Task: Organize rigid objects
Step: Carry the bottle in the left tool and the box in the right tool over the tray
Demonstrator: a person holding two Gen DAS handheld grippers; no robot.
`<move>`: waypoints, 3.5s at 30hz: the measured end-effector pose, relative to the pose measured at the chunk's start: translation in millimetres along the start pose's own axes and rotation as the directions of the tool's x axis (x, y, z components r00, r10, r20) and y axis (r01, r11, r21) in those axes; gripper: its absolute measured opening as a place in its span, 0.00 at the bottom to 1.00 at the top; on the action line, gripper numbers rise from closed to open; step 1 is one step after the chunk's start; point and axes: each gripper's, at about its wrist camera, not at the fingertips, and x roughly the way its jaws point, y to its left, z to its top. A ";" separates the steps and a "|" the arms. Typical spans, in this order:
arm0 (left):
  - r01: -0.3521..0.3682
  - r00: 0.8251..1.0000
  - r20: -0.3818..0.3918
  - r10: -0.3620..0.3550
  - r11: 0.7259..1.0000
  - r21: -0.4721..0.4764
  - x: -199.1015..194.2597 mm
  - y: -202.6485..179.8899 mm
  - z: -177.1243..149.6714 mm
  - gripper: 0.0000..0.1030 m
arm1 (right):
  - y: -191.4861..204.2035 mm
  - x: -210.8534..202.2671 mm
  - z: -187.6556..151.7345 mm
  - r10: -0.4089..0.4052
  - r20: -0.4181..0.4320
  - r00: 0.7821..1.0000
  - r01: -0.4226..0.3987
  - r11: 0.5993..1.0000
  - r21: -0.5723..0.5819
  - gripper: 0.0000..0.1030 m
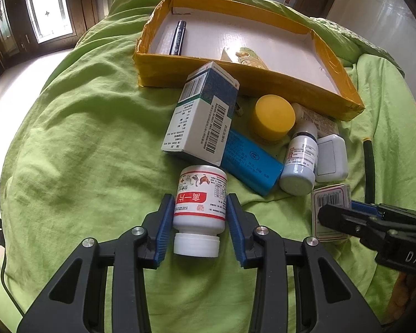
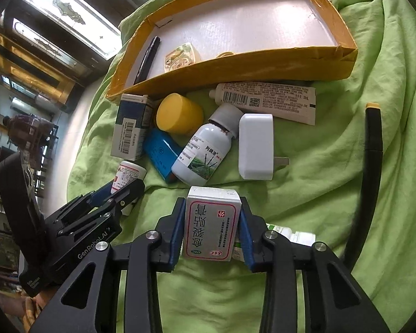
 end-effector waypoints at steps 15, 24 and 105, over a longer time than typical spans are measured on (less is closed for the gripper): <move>0.021 0.998 0.065 -0.019 0.999 -0.039 -15.2 5.1 2.0 0.34 | 22.3 -15.8 -12.9 0.014 0.088 0.996 -0.006 0.996 -0.094 0.29; 0.044 0.996 0.084 -0.038 0.997 -0.065 -20.6 9.4 1.9 0.34 | 21.2 -30.7 -10.8 0.005 0.175 0.985 0.013 0.995 -0.101 0.29; 0.025 0.965 0.260 -0.015 0.999 -0.034 -27.4 -0.8 99.7 0.33 | 15.4 -60.7 48.9 0.000 0.313 0.950 0.021 0.998 -0.065 0.29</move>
